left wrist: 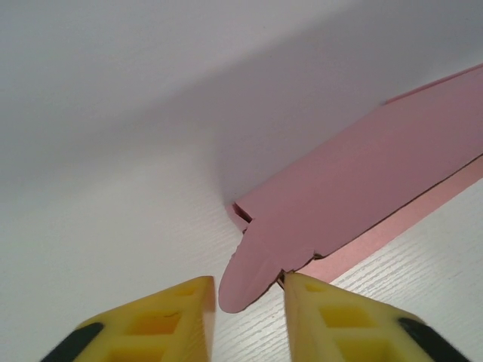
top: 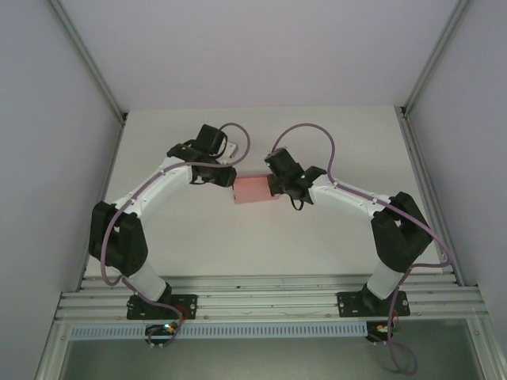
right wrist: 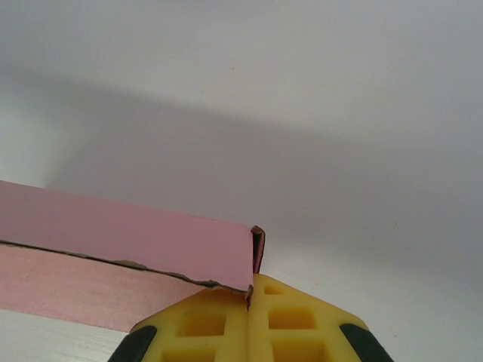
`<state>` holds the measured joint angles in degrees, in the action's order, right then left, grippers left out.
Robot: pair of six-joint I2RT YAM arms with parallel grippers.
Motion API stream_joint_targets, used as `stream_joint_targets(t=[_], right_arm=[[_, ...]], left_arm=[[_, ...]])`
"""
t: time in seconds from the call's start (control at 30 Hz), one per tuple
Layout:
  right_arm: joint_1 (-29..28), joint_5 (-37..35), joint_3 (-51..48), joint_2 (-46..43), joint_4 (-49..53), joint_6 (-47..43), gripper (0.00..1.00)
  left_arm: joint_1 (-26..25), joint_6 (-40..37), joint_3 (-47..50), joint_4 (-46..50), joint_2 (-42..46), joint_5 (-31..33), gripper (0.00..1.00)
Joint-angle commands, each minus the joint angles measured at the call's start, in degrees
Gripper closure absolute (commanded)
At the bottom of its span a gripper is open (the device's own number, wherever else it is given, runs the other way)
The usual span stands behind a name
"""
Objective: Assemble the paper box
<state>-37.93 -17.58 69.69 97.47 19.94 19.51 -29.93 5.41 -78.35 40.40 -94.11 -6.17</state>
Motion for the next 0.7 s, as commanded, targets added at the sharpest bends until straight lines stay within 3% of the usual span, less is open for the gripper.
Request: stream_joint_targets(t=[0.0,0.27,0.53,0.67], right_arm=[[-0.39,1.15,-1.79,1.76,8.80,-0.22,1.00],[-0.38,1.16,-1.37,1.68,9.14,-0.66,1.00],[-0.39,1.85,-1.22,2.22,9.19,-0.64,1.00],[-0.39,1.85,-1.26,2.20,9.36,-0.62,1.00]], left_arm=[[0.51,-0.98,0.64,-0.59,-0.03,-0.26,0.74],[0.49,-2.20,0.84,-0.42,-0.64,-0.75,0.63],[0.27,-5.03,3.21,-2.65,1.23,-3.77,0.61],[0.48,-5.22,1.48,-1.45,-0.64,-2.25,0.76]])
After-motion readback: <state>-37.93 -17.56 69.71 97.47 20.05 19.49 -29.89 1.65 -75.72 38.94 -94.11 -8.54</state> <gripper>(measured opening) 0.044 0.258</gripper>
